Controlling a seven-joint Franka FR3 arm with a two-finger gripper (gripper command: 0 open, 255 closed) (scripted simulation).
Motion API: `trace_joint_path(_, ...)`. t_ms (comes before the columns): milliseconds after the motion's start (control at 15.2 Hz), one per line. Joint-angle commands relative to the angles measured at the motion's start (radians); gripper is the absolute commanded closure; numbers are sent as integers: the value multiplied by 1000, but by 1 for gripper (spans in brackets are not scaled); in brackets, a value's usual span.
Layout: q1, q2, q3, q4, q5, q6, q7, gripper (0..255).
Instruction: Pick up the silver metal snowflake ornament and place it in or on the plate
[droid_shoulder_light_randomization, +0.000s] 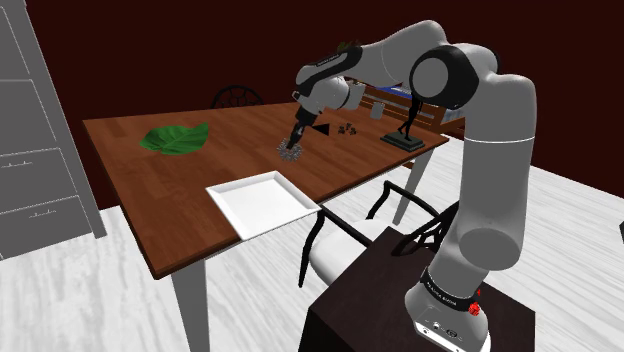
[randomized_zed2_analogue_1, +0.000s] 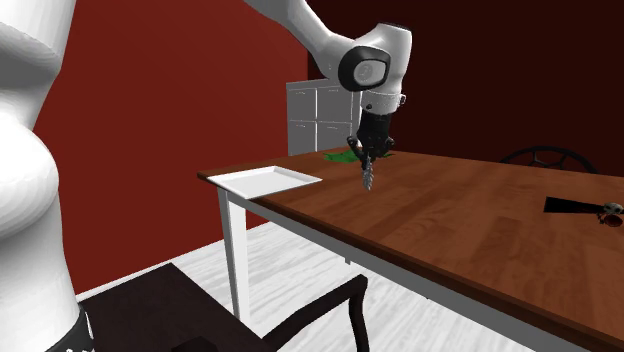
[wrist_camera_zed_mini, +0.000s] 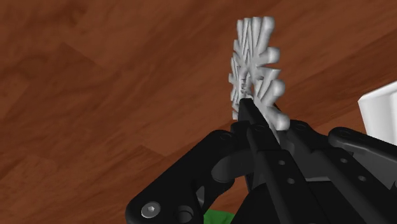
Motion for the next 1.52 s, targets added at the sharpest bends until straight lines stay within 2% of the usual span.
trace_joint_path(0, 0, 2, 1, -1, 0, -1, 0, 255)
trace_joint_path(1254, 10, -76, -27, 117, -84, -175, 99, 255)
trace_joint_path(1320, 10, -77, -27, 119, -84, -177, 100, 255)
trace_joint_path(1452, 47, -138, -20, 42, -111, -141, 138, 255)
